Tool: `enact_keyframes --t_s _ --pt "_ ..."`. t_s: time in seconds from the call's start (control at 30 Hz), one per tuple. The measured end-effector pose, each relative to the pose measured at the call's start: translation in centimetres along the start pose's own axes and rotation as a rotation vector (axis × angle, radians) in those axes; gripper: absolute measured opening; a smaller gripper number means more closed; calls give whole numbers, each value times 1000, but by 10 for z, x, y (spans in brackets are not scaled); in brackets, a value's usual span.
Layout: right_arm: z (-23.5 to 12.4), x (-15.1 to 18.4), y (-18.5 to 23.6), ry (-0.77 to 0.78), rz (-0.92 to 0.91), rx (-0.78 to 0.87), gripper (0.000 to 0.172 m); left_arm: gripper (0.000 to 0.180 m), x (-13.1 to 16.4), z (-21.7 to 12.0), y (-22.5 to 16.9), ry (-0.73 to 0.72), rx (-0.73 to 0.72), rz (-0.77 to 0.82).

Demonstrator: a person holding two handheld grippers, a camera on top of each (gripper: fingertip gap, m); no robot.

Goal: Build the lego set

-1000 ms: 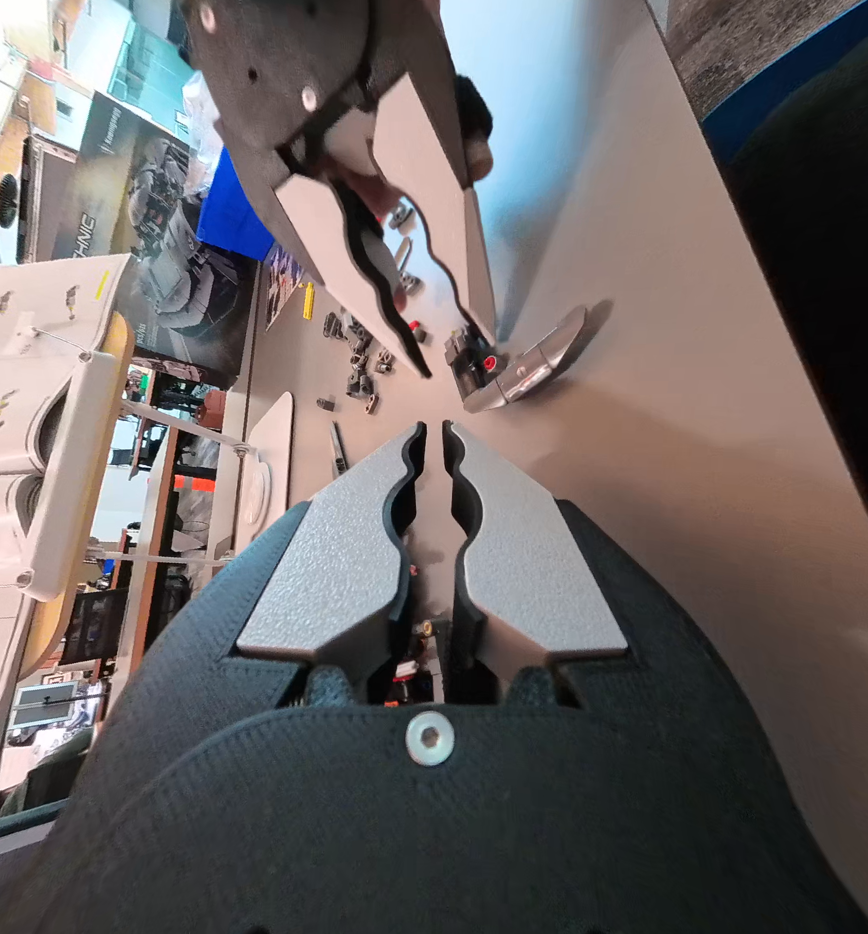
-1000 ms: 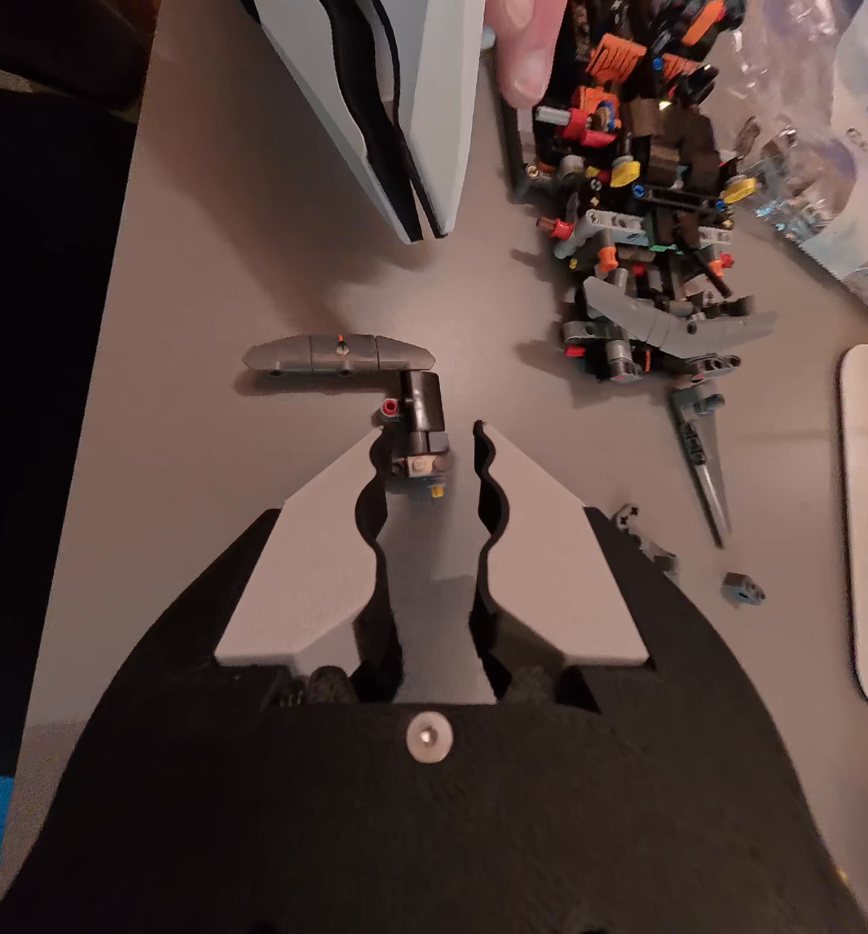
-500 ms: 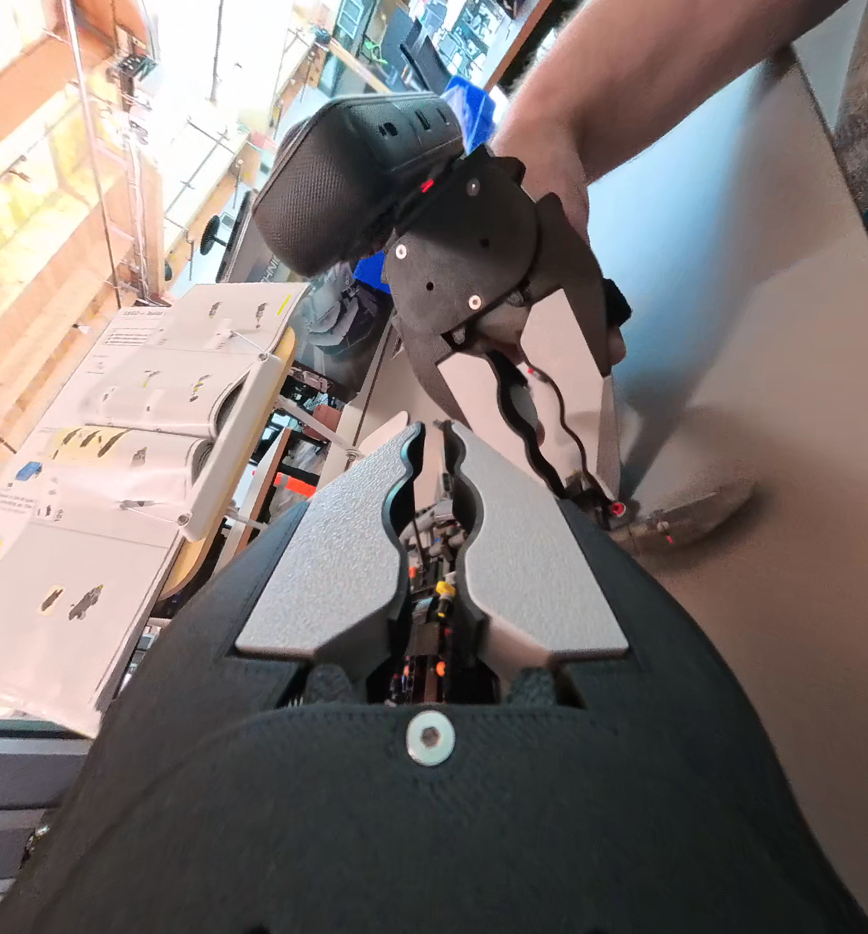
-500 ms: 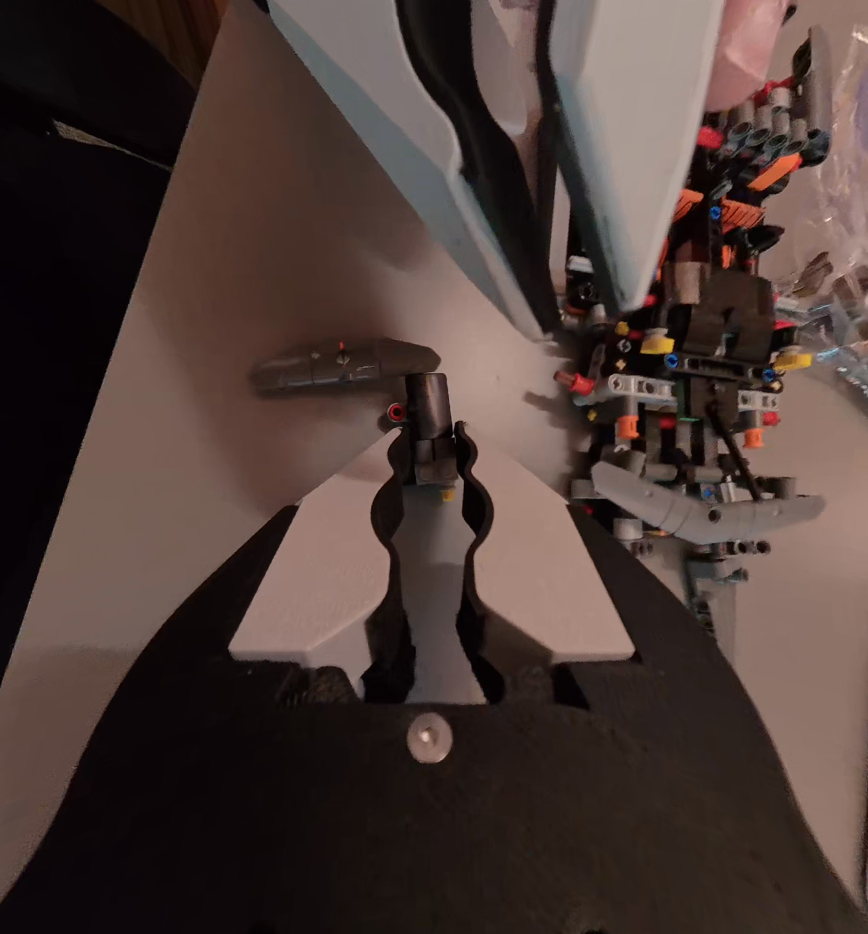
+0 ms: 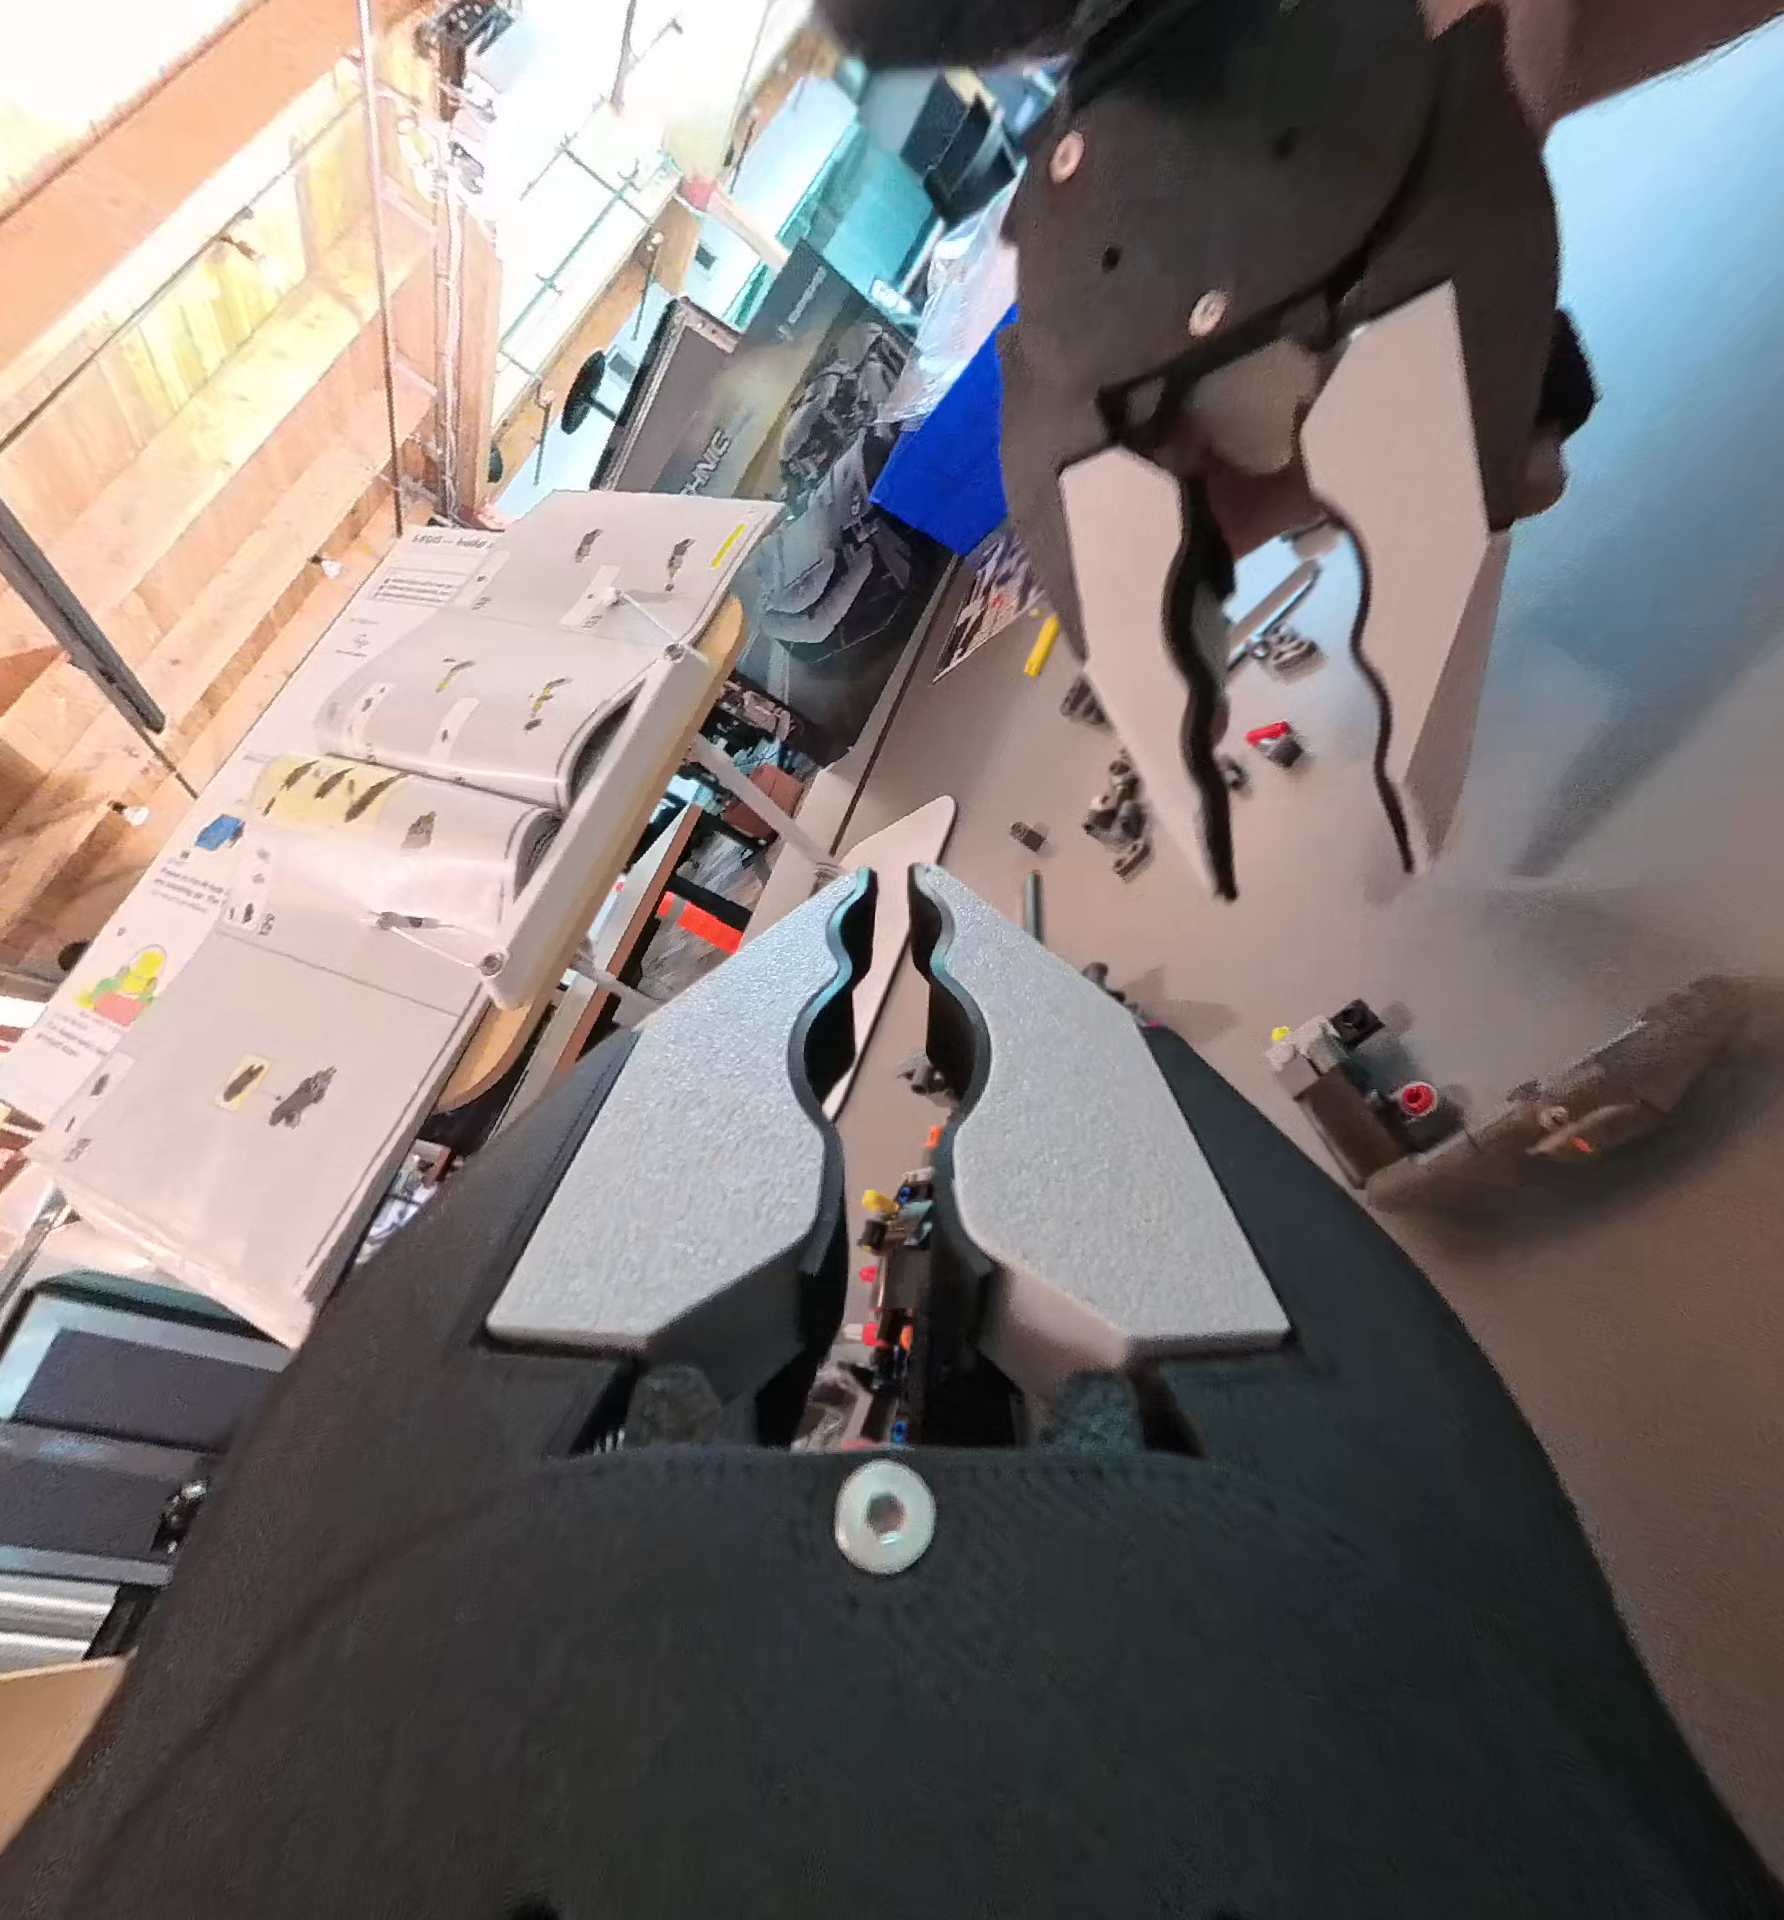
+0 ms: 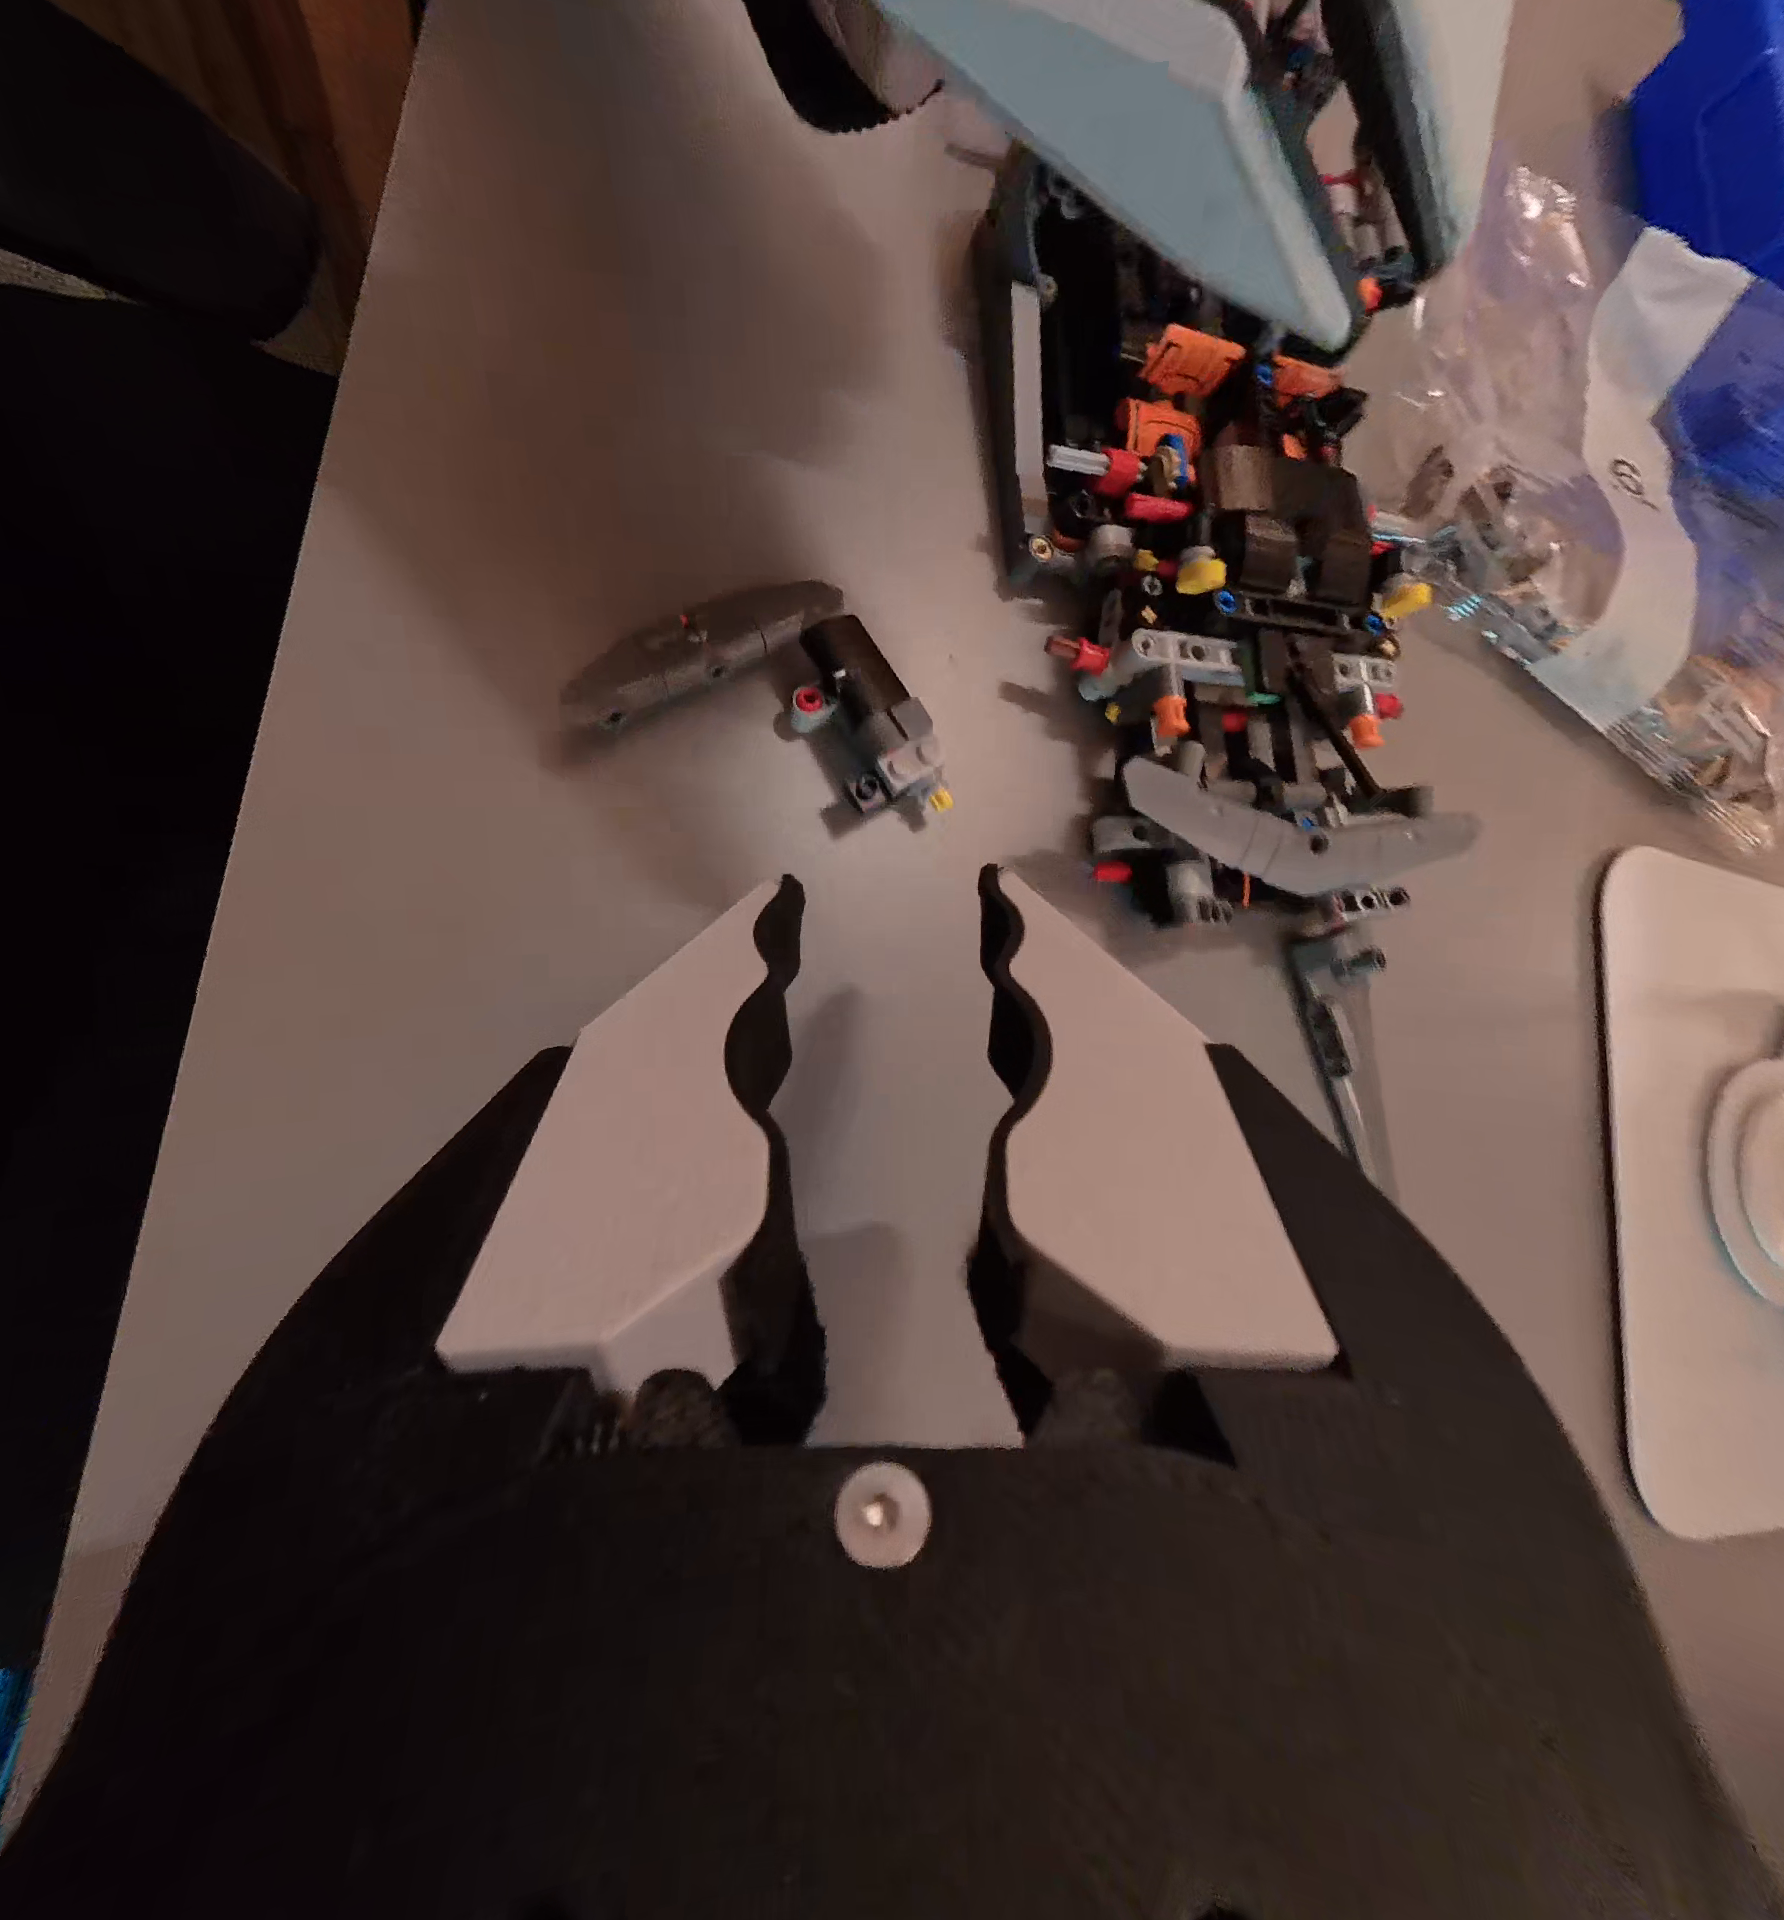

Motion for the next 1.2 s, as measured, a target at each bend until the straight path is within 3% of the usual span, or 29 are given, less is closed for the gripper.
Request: enact_keyframes --t_s 0.2,0.3,0.37,0.43,0.63,0.73,0.9,1.2 --pt "-36 4 -5 -11 -15 79 16 9 -14 7 15 46 11 -1" --pt "-46 8 -11 25 -53 117 8 8 -28 15 32 57 -3 101" --pt "-49 8 -23 32 -45 172 30 6 -34 20 44 36 -21 147" --pt "-49 9 -39 44 -26 219 40 5 -30 25 54 24 -49 190" --pt "-29 25 -77 112 -14 173 34 3 6 27 58 20 -142 145" --pt "-14 38 -97 158 -4 132 28 1 8 23 58 23 -170 179" --pt "6 58 -121 218 15 76 28 1 12 26 58 11 -170 102" --pt "24 75 -131 243 35 23 6 0 15 25 61 8 -176 47"
Point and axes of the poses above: each gripper's, where its closed fingertips meet, z out along the fingers, x out of its underside, y = z × x across the jaws, the point moved 3 cm from there along -z, back along the fingers, and after that the axes turned 15 degrees about -y, right-handed, at the moved point
